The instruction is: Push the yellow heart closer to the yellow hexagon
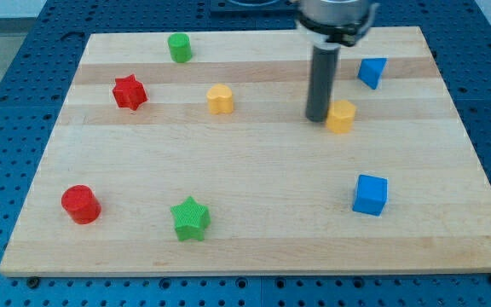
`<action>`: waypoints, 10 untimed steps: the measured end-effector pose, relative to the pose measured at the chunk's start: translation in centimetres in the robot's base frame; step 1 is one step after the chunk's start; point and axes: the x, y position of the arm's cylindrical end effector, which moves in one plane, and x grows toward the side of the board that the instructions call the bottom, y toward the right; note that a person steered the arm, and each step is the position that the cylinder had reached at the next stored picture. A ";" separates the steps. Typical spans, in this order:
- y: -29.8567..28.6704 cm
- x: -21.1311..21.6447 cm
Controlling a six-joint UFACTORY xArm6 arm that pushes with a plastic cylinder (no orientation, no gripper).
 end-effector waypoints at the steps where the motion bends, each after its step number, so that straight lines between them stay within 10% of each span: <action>1: 4.0 0.1; 6: -17.6 -7.1; 10: -15.4 -3.5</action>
